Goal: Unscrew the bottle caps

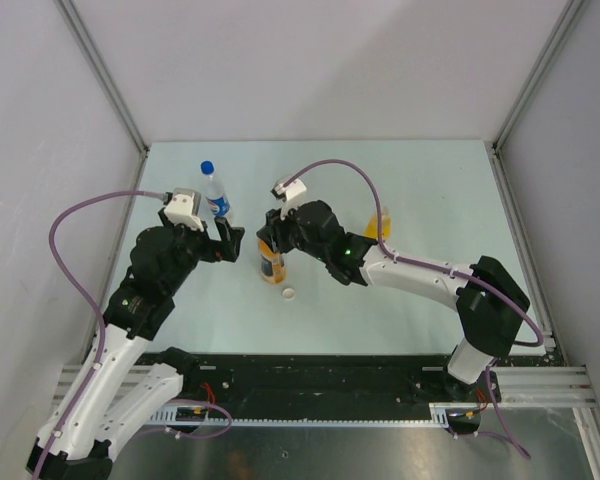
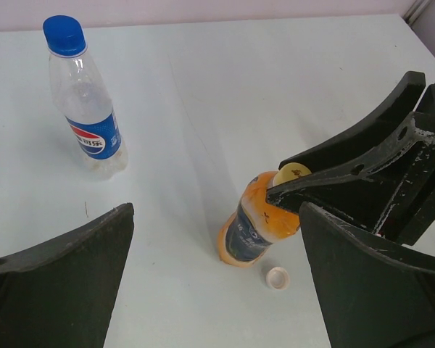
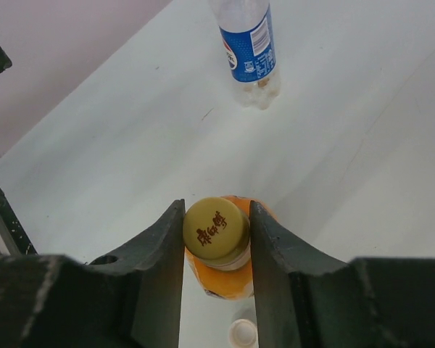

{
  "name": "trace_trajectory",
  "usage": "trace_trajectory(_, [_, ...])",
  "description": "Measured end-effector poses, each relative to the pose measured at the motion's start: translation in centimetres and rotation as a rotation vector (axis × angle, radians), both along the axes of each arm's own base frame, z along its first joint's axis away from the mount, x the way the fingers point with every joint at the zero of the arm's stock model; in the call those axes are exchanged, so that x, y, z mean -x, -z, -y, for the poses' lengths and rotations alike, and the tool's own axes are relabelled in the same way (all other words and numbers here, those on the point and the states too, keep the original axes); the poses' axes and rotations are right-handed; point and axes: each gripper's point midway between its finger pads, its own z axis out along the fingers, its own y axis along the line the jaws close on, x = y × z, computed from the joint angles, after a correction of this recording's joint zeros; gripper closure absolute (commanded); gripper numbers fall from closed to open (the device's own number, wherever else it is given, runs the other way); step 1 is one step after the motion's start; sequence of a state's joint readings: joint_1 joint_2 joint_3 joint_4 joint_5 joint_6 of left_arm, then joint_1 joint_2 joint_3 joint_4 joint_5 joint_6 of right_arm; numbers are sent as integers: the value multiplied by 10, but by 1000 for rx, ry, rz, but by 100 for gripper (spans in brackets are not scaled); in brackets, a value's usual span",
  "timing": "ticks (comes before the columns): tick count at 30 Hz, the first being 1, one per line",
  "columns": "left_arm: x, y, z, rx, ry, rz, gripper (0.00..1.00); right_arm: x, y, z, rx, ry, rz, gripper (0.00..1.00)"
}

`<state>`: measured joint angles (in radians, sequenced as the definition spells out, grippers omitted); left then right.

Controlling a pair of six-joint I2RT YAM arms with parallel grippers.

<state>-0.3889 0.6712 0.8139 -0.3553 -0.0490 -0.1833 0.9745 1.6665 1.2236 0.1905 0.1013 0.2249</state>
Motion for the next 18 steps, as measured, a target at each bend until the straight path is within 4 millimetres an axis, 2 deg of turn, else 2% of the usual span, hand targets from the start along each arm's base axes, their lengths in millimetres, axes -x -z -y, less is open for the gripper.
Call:
trace_trajectory(5, [0,0,-1,0,-2,0,1,-1,0,1,0,12,1,99])
trace_trajectory(12, [1,-1,3,6,19,0,1,-5,-9,7,-36,5,-25,100])
trace_trajectory(15, [3,0,7,9,45,-5,1,-18,-27,24,-105,7,-61,100])
trace_trajectory(18, [3,4,14,11,80,-21,1,-38,-48,53,-174,25,-87,100])
